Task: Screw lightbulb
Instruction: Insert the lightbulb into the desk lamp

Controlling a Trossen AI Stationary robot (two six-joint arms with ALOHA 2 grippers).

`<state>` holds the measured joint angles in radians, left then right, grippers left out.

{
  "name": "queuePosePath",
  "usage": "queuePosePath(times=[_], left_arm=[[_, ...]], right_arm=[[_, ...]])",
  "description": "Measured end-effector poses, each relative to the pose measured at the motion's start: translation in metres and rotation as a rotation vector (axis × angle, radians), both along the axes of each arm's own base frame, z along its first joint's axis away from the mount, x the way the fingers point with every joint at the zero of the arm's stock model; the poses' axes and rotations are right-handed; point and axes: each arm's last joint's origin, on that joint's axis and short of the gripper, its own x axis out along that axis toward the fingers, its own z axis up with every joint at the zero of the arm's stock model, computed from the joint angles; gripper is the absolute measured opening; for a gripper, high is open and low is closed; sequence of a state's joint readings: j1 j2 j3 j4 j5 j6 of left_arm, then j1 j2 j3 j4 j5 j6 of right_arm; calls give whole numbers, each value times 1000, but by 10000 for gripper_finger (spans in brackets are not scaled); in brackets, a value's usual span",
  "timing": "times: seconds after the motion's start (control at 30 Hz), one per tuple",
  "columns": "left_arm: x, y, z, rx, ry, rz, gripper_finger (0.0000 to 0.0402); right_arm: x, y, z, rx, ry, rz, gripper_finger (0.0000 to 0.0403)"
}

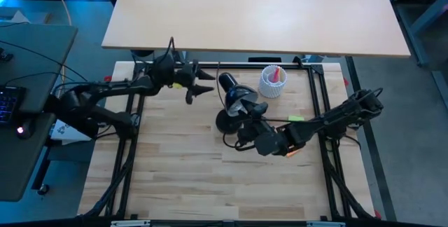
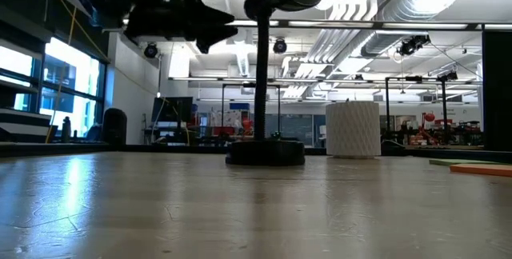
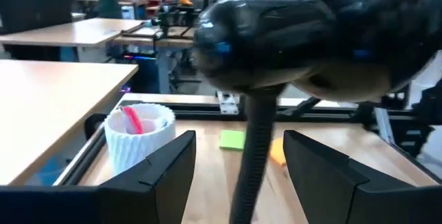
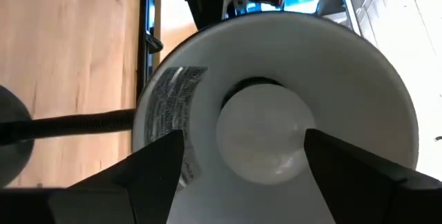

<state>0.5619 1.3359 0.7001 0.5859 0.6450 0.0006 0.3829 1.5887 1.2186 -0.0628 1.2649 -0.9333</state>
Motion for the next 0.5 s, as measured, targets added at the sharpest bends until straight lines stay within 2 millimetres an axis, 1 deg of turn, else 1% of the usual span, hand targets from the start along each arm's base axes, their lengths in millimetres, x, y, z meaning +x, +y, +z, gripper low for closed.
queuePosePath(times=[0.07, 0.13, 0.27, 0.37, 0.5], left_arm=[[4, 8, -1, -16, -19, -50, 216], [12, 14, 1, -16, -58, -113, 216], [28, 24, 1, -46, -80, -209, 216], [37, 30, 2, -67, -87, -223, 216], [41, 32, 3, -73, -88, -221, 216]], right_arm=[[0, -1, 0, 0, 0, -1, 298], [0, -1, 0, -5, 6, -1, 298], [1, -1, 0, -9, 9, 0, 298], [2, -5, 1, -15, 5, -30, 298], [3, -9, 1, -18, 8, -36, 298]])
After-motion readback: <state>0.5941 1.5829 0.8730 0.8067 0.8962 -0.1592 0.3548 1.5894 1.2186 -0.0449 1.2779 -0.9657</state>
